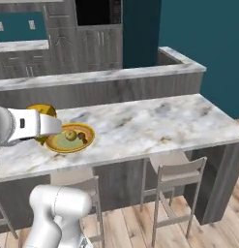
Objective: Take the cheese, chicken drumstick, and squash from the fridge and place them on the plate on the dining counter to create an appetizer plate.
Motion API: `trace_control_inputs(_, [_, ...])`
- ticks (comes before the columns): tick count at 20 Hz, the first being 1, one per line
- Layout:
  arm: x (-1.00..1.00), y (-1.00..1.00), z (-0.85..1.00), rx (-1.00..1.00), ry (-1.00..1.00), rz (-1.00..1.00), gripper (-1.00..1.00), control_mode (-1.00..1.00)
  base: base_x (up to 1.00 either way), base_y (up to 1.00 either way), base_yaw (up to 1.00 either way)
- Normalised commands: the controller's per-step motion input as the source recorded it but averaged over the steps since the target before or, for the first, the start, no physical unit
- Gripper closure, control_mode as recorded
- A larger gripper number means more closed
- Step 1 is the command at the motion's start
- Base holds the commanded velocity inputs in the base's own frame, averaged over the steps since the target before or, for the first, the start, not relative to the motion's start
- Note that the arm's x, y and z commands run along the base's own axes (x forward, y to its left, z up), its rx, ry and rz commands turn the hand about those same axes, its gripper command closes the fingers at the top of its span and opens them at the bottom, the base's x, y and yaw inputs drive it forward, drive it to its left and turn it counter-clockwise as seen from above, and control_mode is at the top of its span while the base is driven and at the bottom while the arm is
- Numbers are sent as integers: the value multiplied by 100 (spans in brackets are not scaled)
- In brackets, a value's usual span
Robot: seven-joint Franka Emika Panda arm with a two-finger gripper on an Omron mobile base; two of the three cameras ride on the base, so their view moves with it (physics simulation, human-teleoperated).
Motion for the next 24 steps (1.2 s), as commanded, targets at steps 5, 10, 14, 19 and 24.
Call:
trace_control_inputs(5, [0,0,0,0,0,0,100,100,45,0,56])
trace_control_inputs(10, [0,0,0,0,0,0,100,100,43,0,57])
trace_control_inputs(14, [0,0,0,0,0,0,100,100,53,0,49])
trace_control_inputs(19, [0,0,0,0,0,0,100,100,30,0,23])
trace_control_inputs(24, [7,0,-1,0,0,0,100,-100,4,0,0])
